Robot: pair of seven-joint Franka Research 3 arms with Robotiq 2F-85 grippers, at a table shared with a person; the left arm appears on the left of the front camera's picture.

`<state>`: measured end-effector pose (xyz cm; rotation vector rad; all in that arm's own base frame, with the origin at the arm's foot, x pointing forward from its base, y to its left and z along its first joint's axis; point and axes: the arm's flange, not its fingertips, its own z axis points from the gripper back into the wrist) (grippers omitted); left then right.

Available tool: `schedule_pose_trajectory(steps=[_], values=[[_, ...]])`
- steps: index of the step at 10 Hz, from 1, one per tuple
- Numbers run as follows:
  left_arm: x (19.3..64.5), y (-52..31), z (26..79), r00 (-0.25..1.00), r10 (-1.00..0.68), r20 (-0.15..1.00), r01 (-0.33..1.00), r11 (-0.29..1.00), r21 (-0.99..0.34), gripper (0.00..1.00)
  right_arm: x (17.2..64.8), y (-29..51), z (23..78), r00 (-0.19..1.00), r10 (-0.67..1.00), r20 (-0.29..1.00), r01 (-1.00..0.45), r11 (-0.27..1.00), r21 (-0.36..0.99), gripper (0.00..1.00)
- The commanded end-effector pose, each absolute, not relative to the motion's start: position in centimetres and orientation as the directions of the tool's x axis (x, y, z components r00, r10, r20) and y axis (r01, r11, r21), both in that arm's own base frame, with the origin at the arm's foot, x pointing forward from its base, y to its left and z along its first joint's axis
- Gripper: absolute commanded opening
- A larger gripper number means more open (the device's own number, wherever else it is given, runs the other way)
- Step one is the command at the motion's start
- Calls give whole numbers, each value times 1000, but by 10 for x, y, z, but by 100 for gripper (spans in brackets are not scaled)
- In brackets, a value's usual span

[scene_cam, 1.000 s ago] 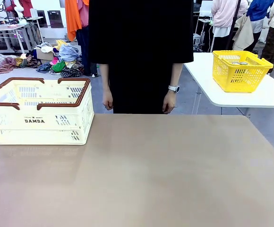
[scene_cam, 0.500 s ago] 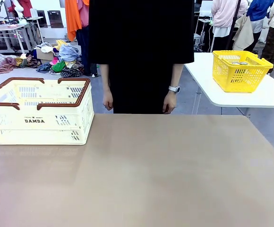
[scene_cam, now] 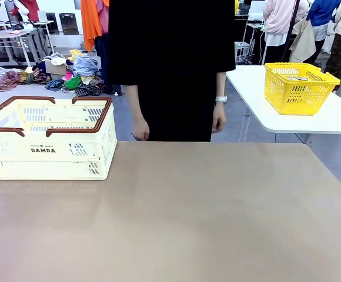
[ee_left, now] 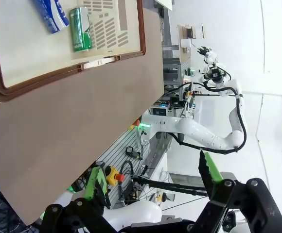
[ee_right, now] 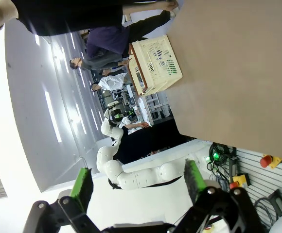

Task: Place the drinks into the Shopping basket.
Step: Pick up one drink and place it into the Shopping basket.

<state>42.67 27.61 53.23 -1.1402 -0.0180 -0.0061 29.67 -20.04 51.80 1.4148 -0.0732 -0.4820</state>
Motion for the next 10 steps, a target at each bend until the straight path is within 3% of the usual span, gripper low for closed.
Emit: schedule_pose_trajectory(steps=[1,10], values=[[422,272,531,1000,7,6,2,412,-911,100,297,-201,524,901,-361,-240,279,60,958,100],[422,272,531,1000,7,6,2,412,-911,100,297,-201,524,901,-361,-240,279,60,958,100]])
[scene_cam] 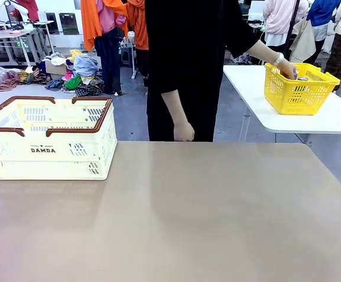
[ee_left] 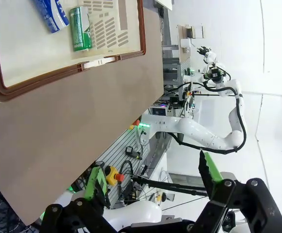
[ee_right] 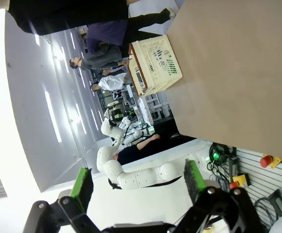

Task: Place the drinks into the Shopping basket.
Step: Pick up one drink and place it into the Shopping basket.

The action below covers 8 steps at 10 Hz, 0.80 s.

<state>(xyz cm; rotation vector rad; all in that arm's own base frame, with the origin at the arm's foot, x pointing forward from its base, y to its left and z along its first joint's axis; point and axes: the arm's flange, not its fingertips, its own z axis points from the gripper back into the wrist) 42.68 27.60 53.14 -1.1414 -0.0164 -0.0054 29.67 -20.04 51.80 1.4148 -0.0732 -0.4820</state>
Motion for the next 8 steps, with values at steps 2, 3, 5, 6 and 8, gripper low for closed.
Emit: schedule_pose_trajectory(steps=[2,3,5,6,8], values=[[422,272,531,1000,7,6,2,412,-911,100,297,-201,524,901,-361,-240,279,60,958,100],[422,272,531,1000,7,6,2,412,-911,100,297,-201,524,901,-361,-240,279,60,958,100],[422,272,531,1000,7,6,2,412,-911,100,297,-201,524,901,-361,-240,279,60,958,100],[422,272,531,1000,7,6,2,412,-911,100,297,-201,524,901,-361,-240,279,60,958,100],[422,272,531,1000,7,6,2,412,-911,100,297,-201,524,901,-361,-240,279,60,958,100]])
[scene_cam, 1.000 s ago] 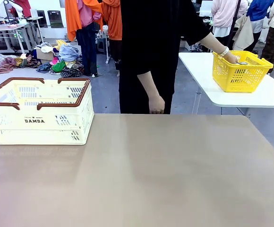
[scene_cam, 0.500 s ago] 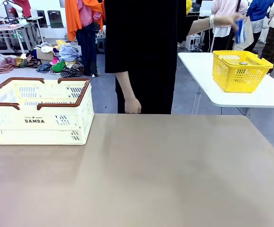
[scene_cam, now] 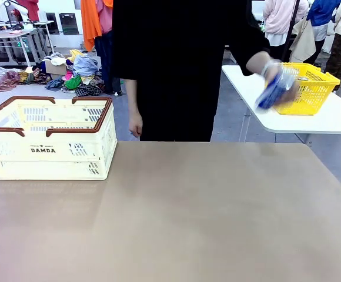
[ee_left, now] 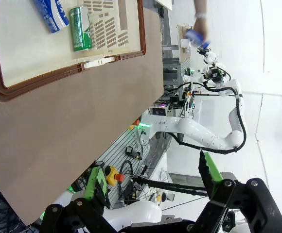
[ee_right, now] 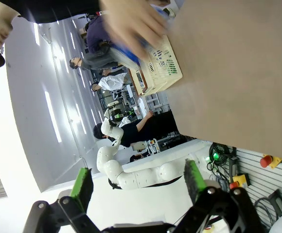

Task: Place the drinks into the Shopping basket.
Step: Pick up one drink and place it into the Shopping basket.

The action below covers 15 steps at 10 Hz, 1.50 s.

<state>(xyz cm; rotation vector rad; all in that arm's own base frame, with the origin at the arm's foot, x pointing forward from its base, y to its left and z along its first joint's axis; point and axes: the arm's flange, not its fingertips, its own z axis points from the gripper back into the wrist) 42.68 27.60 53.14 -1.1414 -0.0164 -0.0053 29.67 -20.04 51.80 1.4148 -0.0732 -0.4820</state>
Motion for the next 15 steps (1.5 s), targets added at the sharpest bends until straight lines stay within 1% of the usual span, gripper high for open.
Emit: schedule_pose_trajectory(steps=[1,13,14,15], values=[[422,272,531,1000,7,6,2,412,-911,100,297,-201,524,901,-361,-240,279,60,958,100],[422,272,531,1000,7,6,2,412,-911,100,297,-201,524,901,-361,-240,279,60,958,100],[427,276,531,1000,4,16,13,416,-909,100,297,-201,524,901,-361,-240,279,60,958,100],[428,252,557,997,-72,15,46,452,-891,100,297,-201,524,901,-361,-240,279,60,958,100]])
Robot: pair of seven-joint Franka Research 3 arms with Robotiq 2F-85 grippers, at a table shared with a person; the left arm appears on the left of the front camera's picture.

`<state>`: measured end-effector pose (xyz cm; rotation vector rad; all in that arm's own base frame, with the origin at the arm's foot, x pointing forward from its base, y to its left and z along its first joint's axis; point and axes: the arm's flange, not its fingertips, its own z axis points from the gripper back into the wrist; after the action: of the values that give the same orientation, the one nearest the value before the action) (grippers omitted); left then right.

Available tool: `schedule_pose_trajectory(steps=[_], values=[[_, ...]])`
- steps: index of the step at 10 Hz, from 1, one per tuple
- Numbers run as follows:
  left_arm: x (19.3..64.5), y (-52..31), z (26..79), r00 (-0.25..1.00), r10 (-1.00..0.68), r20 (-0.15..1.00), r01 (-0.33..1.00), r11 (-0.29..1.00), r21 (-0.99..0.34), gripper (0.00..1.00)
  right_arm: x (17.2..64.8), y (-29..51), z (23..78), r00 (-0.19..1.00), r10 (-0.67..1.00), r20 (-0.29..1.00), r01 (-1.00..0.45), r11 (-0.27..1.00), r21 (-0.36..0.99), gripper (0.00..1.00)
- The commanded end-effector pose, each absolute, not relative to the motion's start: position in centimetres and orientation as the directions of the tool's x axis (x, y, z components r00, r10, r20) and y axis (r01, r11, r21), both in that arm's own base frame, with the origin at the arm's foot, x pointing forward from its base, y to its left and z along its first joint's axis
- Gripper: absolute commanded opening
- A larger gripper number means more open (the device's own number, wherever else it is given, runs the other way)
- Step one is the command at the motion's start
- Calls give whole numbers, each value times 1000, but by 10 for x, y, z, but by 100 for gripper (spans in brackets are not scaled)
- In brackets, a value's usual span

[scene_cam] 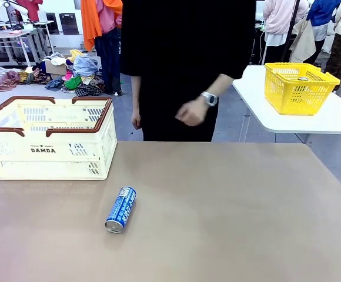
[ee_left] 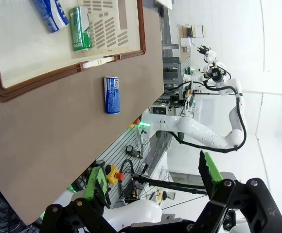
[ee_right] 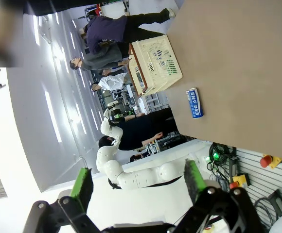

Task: Place the drinks into the Shopping basket.
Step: Pick up one drink and place it into the Shopping basket.

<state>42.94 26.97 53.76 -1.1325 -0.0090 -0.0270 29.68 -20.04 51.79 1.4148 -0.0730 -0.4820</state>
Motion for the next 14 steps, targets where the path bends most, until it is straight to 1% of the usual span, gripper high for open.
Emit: schedule_pose_trajectory(steps=[1,2,3,5,6,7,8,9,10,11,12,14], values=[[434,210,586,995,-99,-5,50,548,-835,100,297,-201,524,901,-361,-240,279,60,958,100],[437,157,611,984,-177,-21,96,623,-776,100,297,-201,524,901,-361,-240,279,60,958,100],[433,92,622,950,-304,-71,167,689,-705,100,297,-201,524,901,-361,-240,279,60,958,100],[408,-3,599,868,-448,-213,224,737,-637,100,297,-201,524,901,-361,-240,279,60,958,100],[390,-33,579,871,-426,-244,203,766,-610,100,297,-201,524,901,-361,-240,279,60,958,100],[368,-58,554,905,-338,-257,120,784,-609,100,297,-201,524,901,-361,-240,279,60,958,100],[355,-67,538,917,-291,-274,74,797,-600,100,297,-201,524,901,-361,-240,279,60,958,100],[338,-76,517,939,-227,-259,37,814,-580,100,297,-201,524,901,-361,-240,279,60,958,100],[334,-82,506,968,-167,-190,18,796,-605,100,297,-201,524,901,-361,-240,279,60,958,100],[352,-74,519,971,-150,-186,-13,744,-668,100,297,-201,524,901,-361,-240,279,60,958,100],[350,-75,508,932,-254,-260,58,809,-585,100,297,-201,524,901,-361,-240,279,60,958,100],[350,-75,508,932,-254,-260,58,809,-585,100,297,-201,524,901,-361,-240,279,60,958,100]])
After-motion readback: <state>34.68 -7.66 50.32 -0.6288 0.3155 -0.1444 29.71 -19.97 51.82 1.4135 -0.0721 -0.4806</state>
